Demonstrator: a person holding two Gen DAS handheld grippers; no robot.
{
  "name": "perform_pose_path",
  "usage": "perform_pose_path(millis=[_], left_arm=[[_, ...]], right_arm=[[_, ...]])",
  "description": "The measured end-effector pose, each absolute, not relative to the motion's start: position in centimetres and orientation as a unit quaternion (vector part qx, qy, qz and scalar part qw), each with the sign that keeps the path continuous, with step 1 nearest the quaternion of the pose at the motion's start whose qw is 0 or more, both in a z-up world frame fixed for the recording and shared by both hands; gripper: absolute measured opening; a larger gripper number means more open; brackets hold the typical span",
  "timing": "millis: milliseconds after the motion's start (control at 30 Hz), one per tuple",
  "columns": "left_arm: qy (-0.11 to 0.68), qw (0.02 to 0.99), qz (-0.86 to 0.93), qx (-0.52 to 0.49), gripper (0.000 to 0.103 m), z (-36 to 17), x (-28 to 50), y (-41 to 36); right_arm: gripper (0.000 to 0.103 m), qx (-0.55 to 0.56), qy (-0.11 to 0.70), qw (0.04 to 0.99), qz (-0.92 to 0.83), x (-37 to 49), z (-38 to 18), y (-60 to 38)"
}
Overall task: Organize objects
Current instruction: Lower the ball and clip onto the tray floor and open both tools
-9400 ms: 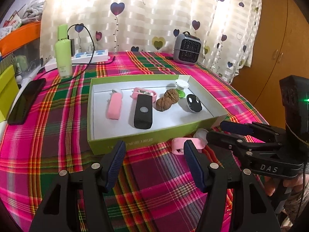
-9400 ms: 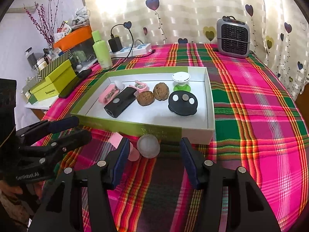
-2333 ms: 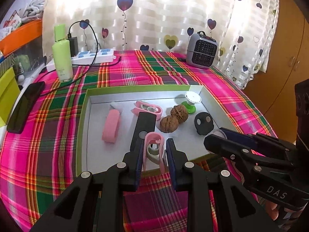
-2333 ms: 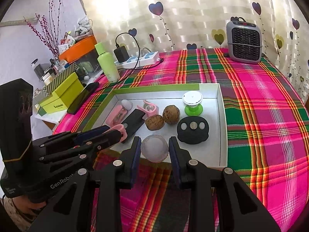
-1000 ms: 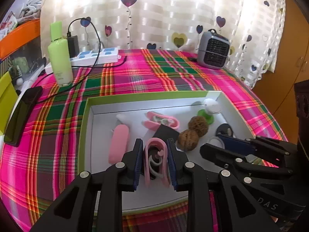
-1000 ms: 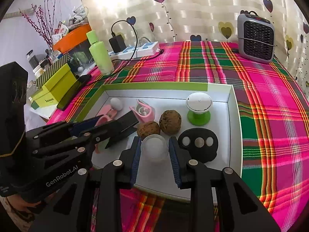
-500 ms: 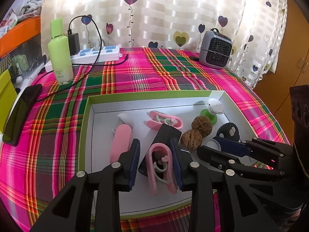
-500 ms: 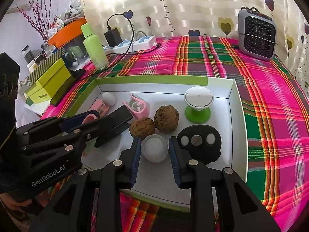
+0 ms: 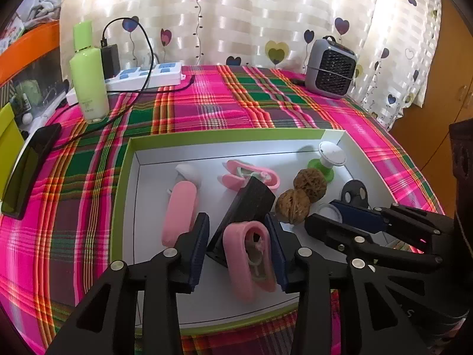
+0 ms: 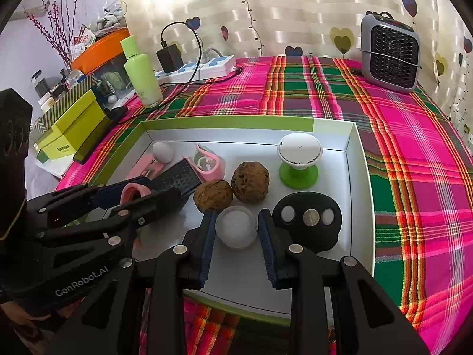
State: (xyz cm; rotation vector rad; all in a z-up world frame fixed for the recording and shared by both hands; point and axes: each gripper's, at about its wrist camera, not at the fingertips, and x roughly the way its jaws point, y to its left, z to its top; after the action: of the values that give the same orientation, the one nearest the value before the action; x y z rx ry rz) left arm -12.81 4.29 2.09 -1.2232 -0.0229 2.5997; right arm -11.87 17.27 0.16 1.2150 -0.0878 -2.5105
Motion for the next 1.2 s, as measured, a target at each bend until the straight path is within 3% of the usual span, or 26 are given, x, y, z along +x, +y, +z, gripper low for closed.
perform_pose_path(millis=[767, 933, 1000, 1200], left_arm=[[-0.007, 0.118, 0.898, -0.425, 0.044, 2.1, -12.2, 4.1], [-0.016, 0.097, 0.902, -0.421, 0.066, 2.5, -11.6, 3.5], [-0.014, 0.087, 0.904, -0.419, 0.067, 2.8, -11.3, 3.3], [-0.016, 0.085, 0.909, -0.409, 0.067, 3.5, -9.9, 3.1]], right_arm=[[0.041, 0.415, -0.043, 0.163, -0.894, -11.2, 0.9, 17.8], [0.043, 0.407, -0.047, 0.154, -0.899, -10.5, 1.5, 18.2], [0.053, 0.402, -0.050, 0.155, -0.901, -10.2, 1.8, 18.3], [0.054, 0.391, -0.043, 0.153, -0.906, -8.9, 2.7, 18.0]])
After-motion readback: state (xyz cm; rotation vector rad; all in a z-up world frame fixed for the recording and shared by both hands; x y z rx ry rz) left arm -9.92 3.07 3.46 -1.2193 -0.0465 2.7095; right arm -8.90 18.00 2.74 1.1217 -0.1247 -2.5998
